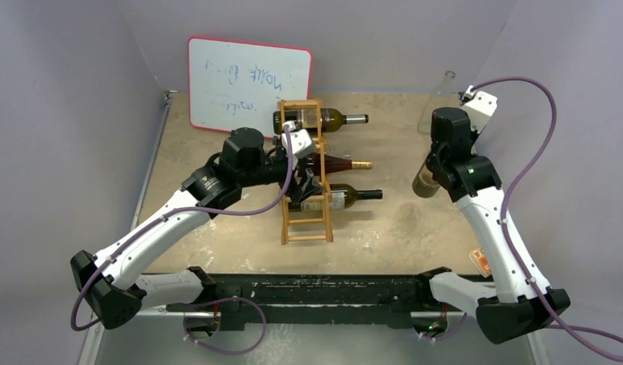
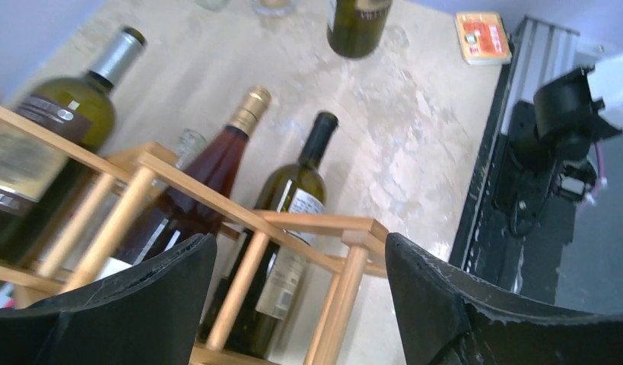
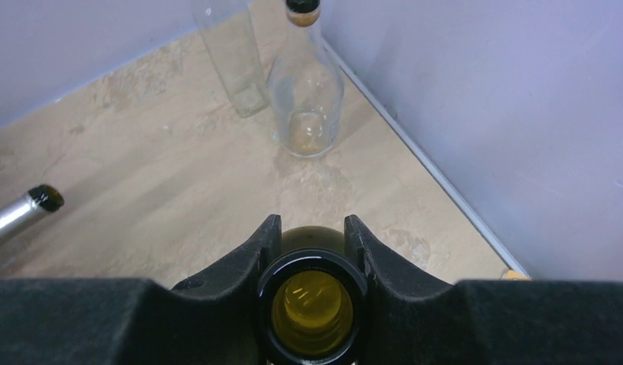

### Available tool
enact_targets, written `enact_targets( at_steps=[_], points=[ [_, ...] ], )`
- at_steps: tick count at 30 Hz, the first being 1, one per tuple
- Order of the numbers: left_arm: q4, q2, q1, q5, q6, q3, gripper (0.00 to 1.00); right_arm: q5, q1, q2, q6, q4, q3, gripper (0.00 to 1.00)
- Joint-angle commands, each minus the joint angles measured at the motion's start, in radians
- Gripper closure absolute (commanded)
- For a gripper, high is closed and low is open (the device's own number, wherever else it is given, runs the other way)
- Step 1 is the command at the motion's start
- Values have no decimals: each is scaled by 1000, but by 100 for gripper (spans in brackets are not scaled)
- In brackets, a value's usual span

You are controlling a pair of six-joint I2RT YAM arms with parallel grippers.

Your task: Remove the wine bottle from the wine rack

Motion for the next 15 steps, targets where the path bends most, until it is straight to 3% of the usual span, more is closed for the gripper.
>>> enact_targets(
  at_steps=[1,2,4,15],
  points=[
    [56,-36,4,-105,-56,103,19,48,-53,-2,-17,181,-12,100],
    [62,-39,5,-147,-59,108,18,55,-66,-4,-16,197,-20,100],
    [81,-51,7,-223,-60,110,1,64,-94,-5,-14,233,-39,100],
    [283,-201,11,-661,-43,-81,0,-58,-345,63,31,379,-102,100]
  ],
)
